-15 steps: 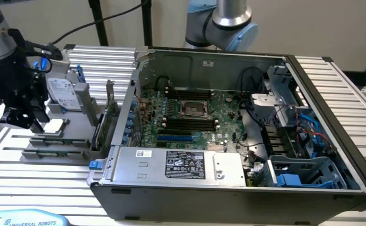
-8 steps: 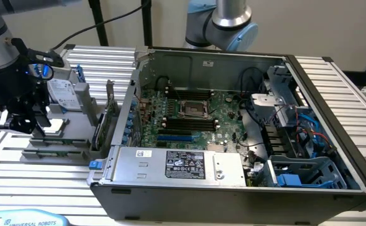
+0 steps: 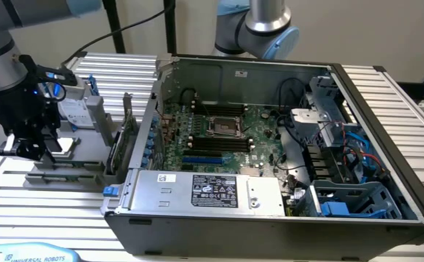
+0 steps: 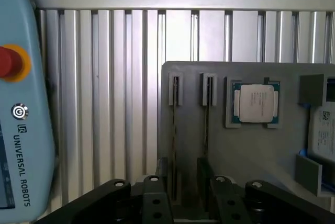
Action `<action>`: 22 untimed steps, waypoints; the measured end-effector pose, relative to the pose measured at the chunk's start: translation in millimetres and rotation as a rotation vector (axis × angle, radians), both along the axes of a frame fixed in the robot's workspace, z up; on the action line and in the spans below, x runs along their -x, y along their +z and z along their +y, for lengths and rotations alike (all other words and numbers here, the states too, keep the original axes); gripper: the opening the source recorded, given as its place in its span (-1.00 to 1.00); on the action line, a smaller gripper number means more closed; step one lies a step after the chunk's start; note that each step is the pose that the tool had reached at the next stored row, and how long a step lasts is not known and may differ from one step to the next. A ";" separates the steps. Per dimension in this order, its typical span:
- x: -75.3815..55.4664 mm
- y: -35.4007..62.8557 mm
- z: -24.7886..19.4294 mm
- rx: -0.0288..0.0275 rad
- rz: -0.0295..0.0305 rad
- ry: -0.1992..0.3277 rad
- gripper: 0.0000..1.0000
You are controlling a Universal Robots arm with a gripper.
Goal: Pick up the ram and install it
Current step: 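Pick up the ram and move it above insertion slot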
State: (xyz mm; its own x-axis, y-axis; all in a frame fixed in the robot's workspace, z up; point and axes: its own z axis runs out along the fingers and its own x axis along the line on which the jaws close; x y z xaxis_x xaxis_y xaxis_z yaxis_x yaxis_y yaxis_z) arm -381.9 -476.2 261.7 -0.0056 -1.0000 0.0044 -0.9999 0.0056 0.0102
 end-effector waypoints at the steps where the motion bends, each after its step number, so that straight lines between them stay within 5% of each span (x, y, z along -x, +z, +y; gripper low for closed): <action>1: 0.0 -1.9 0.0 -0.0001 0.0000 0.000 -0.27; 22: 2.6 -40.0 -1.5 0.0000 0.0000 0.000 -0.27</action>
